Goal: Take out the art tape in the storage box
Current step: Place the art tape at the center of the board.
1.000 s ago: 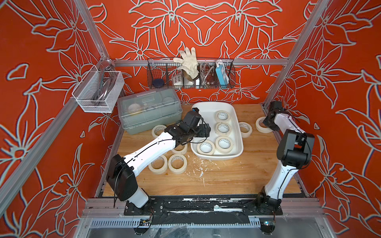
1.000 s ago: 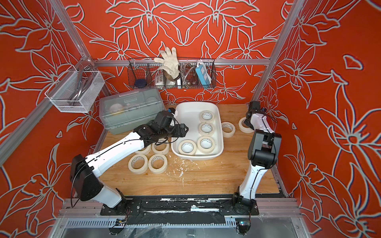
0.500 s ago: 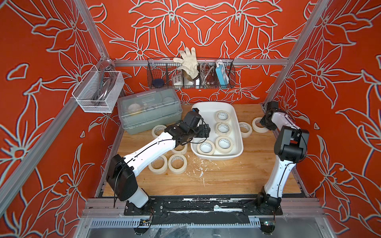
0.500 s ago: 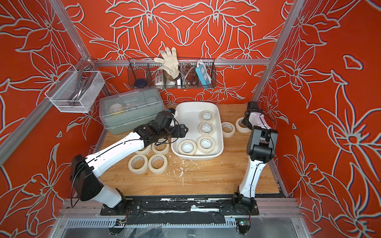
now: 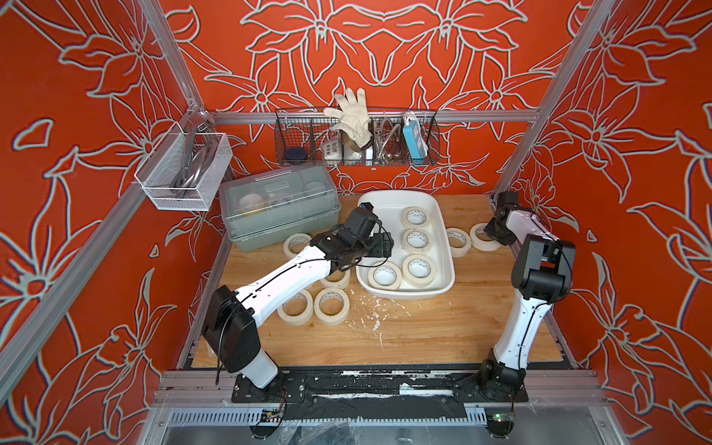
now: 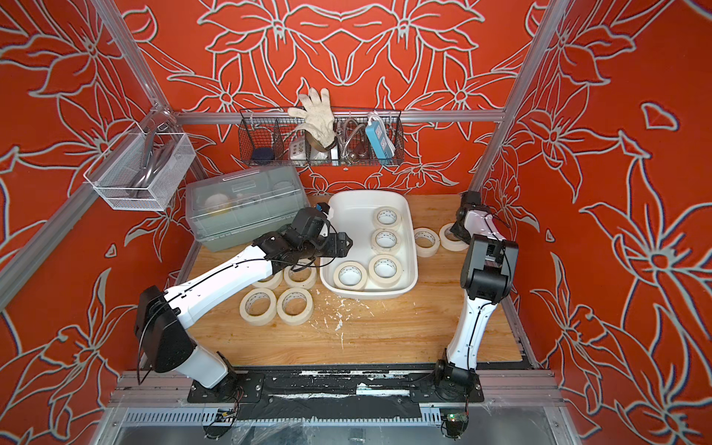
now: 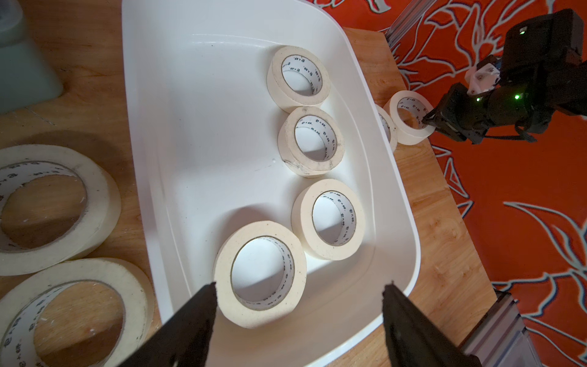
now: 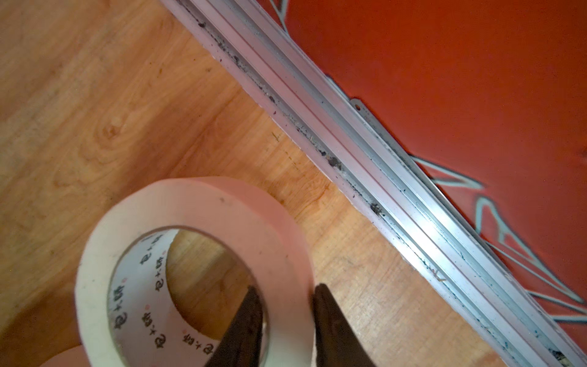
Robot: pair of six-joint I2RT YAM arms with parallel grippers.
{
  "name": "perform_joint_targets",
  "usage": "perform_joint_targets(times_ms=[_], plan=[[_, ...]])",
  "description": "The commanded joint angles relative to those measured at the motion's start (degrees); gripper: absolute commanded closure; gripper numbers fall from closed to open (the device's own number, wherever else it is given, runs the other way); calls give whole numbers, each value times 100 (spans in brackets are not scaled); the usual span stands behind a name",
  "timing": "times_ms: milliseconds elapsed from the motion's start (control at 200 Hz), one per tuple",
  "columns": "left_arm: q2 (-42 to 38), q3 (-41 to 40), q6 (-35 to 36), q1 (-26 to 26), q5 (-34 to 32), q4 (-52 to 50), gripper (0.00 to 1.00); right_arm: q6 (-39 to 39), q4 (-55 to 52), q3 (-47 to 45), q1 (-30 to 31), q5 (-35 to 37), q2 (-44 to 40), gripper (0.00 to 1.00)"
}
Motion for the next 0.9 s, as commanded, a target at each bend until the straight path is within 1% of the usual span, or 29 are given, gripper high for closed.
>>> perform_joint_targets(times_ms=[0, 230, 465, 565, 616, 761, 891], plan=[[82, 184, -4, 26, 69, -45, 20, 11, -66, -111, -13, -92, 14, 65], [142, 296, 21, 22, 106, -103, 20, -21, -126, -95, -13, -343, -5, 63], [302, 463, 26, 17, 158, -80, 20, -46, -285, -203, 4, -584, -520, 60], [479, 631, 17, 9, 168, -112, 20, -26, -153, -456, 18, -922, -861, 60], [611, 744, -42, 1, 74, -147, 20, 18, -162, -545, 23, -1127, -1000, 59], [1120, 1331, -139, -47, -128, -469, 20, 90, -222, -727, 99, -1685, -1332, 57], [1513, 1677, -150, -45, -230, -484, 18, 90, -297, -916, 227, -1959, -1613, 55]])
